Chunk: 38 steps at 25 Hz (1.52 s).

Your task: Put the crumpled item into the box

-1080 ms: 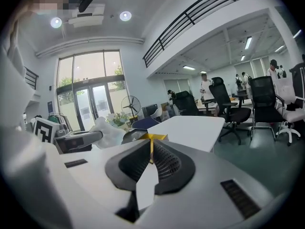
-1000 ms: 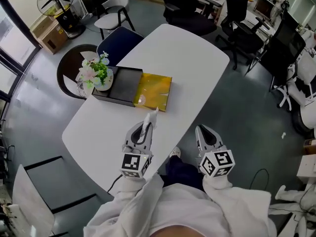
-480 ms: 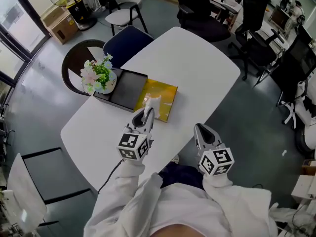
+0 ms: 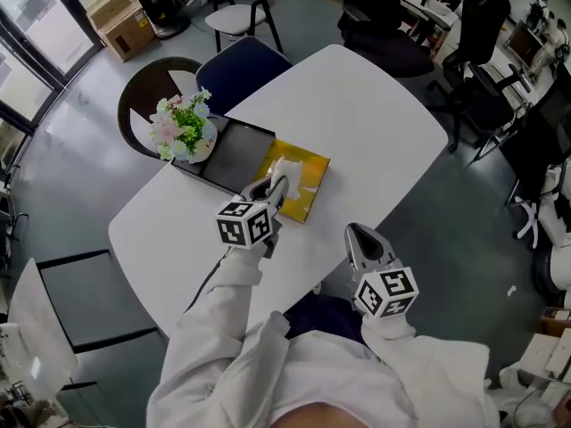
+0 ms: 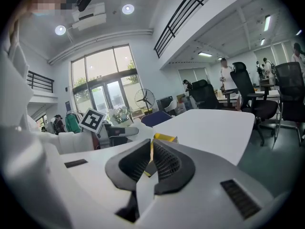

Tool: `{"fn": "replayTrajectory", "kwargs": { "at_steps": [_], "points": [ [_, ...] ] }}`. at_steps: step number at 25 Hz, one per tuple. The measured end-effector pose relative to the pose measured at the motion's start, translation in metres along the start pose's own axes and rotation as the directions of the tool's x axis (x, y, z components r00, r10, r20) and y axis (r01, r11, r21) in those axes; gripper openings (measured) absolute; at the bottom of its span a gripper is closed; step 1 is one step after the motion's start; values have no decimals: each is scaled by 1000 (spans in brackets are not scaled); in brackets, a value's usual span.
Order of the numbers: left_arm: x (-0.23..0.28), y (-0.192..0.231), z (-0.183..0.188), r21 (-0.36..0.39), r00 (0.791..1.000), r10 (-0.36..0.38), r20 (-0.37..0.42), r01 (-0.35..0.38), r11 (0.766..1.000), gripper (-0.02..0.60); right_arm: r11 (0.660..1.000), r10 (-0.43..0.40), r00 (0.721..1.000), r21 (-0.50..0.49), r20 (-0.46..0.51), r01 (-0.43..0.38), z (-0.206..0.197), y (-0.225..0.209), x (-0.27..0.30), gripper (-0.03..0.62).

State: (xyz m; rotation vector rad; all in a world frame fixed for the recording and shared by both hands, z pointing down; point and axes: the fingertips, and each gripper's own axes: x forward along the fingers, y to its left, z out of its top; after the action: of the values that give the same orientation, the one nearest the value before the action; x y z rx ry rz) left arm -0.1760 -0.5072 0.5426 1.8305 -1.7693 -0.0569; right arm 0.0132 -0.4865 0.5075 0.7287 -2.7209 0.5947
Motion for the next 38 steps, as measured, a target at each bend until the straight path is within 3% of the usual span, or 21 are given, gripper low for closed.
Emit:
{"fn": "replayTrajectory", "kwargs": {
  "at_steps": [6, 9, 13, 17, 21, 27, 31, 33, 38],
  "points": [
    [26, 15, -16, -101, 989, -39, -140, 25, 995, 63, 1000, 1, 1000, 20, -9, -1, -4, -1, 6, 40],
    [43, 20, -25, -86, 977, -33, -209, 16, 996, 63, 1000, -1, 1000, 27, -22, 2, -9, -5, 9, 40],
    [63, 14, -38, -71, 948, -77, -309, 58, 996, 63, 1000, 1, 999, 22, -33, -1, -10, -3, 13, 40],
    [77, 14, -57, -19, 907, -64, -417, 62, 998, 63, 1000, -4, 999, 26, -45, 6, -13, -5, 16, 40],
    [83, 15, -67, 76, 881, -28, -473, 73, 994, 63, 1000, -8, 998, 26, -57, 10, -16, -8, 19, 40],
    [89, 31, -77, 247, 849, 98, -519, 39, 968, 63, 1000, -9, 998, 25, -65, 11, -16, -9, 19, 40],
    [94, 48, -80, 355, 830, 202, -520, -5, 935, 63, 999, -14, 998, 30, -68, 17, -20, -10, 19, 40],
    [94, 52, -81, 369, 822, 216, -527, -8, 930, 63, 999, -18, 997, 35, -71, 21, -22, -11, 17, 40],
    [95, 53, -84, 322, 818, 194, -541, -12, 947, 63, 998, -31, 997, 46, -72, 34, -26, -14, 13, 40]
  ]
}}
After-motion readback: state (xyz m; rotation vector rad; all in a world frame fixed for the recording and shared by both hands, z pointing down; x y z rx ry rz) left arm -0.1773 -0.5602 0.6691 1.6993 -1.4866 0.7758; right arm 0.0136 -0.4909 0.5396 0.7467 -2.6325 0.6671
